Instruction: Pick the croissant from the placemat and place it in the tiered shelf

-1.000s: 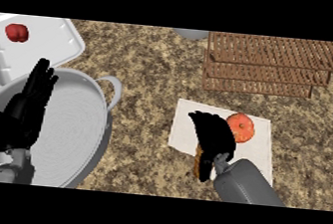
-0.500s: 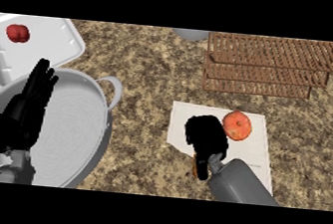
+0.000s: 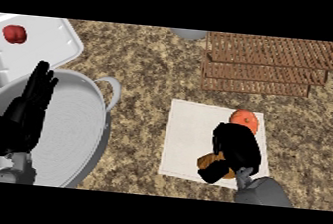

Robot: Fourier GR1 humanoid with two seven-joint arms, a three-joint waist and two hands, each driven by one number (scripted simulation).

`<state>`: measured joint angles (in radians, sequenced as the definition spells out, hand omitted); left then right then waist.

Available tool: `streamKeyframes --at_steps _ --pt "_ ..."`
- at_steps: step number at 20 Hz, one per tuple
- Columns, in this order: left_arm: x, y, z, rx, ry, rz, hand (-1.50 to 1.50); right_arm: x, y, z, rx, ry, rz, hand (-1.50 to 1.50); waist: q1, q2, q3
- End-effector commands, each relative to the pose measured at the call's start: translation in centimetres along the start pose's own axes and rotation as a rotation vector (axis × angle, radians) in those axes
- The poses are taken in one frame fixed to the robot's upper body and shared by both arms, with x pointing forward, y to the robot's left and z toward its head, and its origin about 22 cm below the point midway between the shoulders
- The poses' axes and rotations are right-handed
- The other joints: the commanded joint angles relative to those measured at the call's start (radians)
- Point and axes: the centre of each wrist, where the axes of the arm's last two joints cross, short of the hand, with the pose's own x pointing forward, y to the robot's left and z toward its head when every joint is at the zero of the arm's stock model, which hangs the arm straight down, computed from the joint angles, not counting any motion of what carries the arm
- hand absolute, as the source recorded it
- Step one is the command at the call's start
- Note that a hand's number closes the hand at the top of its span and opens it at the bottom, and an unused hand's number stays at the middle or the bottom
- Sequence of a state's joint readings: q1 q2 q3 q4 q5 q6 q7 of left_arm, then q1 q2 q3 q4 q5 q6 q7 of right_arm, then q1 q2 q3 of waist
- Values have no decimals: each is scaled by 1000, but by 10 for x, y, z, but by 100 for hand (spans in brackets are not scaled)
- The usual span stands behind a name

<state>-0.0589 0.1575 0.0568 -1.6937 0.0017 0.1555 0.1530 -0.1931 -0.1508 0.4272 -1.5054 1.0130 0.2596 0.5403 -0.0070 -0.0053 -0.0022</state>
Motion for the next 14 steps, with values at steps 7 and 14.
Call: streamKeyframes --at_steps 7,14 --pt "5 8 -4 10 -12 -4 0 40 -70 55 -205 -70 -357 150 0 2 2" --pt "-15 -3 0 -1 6 3 0 15 -139 117 -486 13 -528 150 -12 1 1"
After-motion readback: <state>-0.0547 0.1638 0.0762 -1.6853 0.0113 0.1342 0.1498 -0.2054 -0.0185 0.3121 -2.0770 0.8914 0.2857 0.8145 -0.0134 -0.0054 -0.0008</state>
